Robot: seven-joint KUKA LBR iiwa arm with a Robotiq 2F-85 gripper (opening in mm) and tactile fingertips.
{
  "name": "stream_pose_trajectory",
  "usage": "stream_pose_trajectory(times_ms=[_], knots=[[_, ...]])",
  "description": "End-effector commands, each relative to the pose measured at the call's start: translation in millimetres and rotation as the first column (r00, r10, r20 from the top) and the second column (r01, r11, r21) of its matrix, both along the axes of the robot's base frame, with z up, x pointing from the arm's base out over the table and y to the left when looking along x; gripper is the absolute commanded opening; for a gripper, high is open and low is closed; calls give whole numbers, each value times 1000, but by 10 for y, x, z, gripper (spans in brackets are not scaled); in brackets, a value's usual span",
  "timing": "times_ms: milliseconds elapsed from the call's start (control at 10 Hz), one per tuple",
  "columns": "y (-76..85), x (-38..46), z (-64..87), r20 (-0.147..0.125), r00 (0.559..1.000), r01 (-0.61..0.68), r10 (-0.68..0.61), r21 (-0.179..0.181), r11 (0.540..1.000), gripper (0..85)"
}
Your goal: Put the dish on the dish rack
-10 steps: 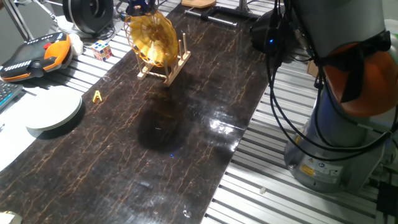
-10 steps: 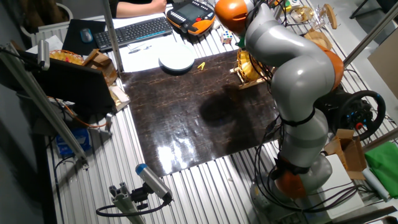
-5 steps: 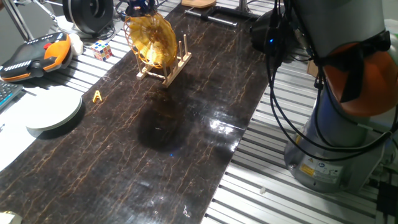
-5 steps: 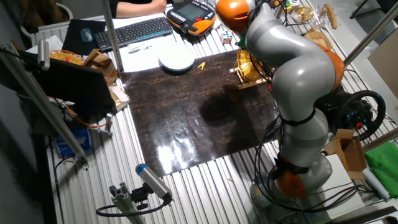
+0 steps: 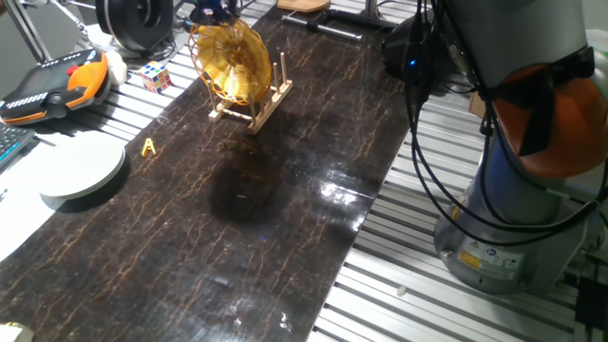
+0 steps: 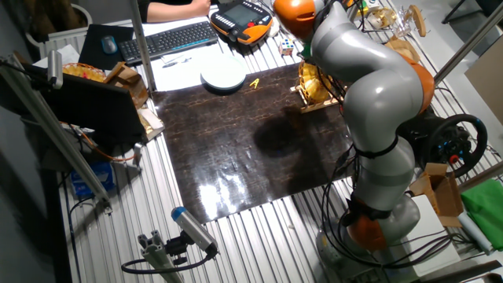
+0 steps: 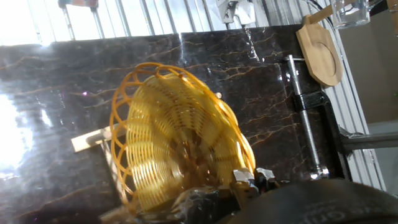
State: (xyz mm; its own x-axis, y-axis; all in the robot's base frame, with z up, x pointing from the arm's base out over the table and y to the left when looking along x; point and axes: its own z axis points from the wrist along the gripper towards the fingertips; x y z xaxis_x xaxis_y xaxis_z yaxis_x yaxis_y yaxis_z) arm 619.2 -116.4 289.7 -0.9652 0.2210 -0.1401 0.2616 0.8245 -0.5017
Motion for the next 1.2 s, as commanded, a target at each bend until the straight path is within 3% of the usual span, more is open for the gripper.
stream_pose_trajectory(times_ms=[0,200,400,1100], knots=[[11,-9,17,0,1000,6,-6,6,1000,193],[57,-22,18,5,1000,15,-15,16,1000,173],[72,-25,15,8,1000,18,-18,37,999,63],[183,-66,20,6,1000,30,-30,36,999,120]])
